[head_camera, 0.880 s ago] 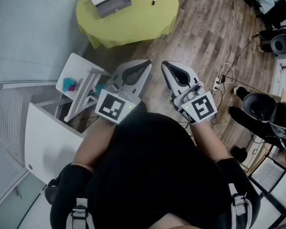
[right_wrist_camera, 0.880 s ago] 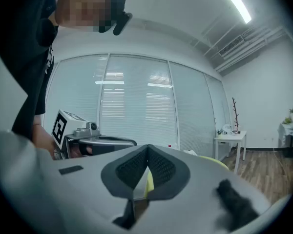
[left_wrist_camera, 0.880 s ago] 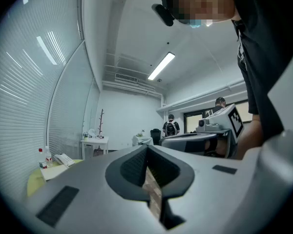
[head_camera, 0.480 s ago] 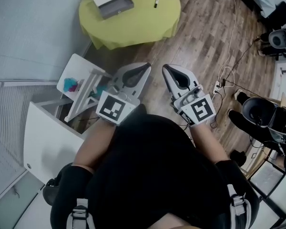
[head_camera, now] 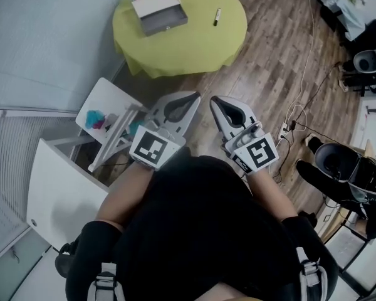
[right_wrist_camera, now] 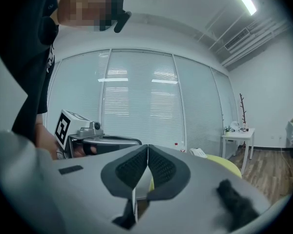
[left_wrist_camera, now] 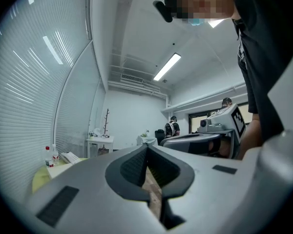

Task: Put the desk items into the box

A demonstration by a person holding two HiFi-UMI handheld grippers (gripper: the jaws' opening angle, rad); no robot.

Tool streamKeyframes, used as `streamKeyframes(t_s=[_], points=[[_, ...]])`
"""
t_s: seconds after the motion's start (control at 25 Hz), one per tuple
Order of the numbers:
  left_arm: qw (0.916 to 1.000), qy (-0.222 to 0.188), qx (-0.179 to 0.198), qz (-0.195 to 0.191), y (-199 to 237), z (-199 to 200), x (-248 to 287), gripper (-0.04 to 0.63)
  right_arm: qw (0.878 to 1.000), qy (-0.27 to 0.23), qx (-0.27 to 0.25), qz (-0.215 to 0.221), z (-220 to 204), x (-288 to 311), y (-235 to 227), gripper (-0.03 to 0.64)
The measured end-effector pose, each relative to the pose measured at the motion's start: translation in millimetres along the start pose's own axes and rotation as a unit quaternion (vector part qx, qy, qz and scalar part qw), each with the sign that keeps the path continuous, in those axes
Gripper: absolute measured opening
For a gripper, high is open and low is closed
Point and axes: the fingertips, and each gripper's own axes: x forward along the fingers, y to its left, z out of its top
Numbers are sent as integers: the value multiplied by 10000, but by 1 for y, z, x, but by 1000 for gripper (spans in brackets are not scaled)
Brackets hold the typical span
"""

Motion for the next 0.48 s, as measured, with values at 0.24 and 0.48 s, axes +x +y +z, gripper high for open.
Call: streamKeyframes(t_s=[0.24,0.48], points=[[10000,-51,-6,65,22,-1,-1,10,10000,24,28,-69,-1,20,-5,18],[9999,-23,-70,109,36,-3,12,11,10000,35,-5,-57,-2,31,-24,17]])
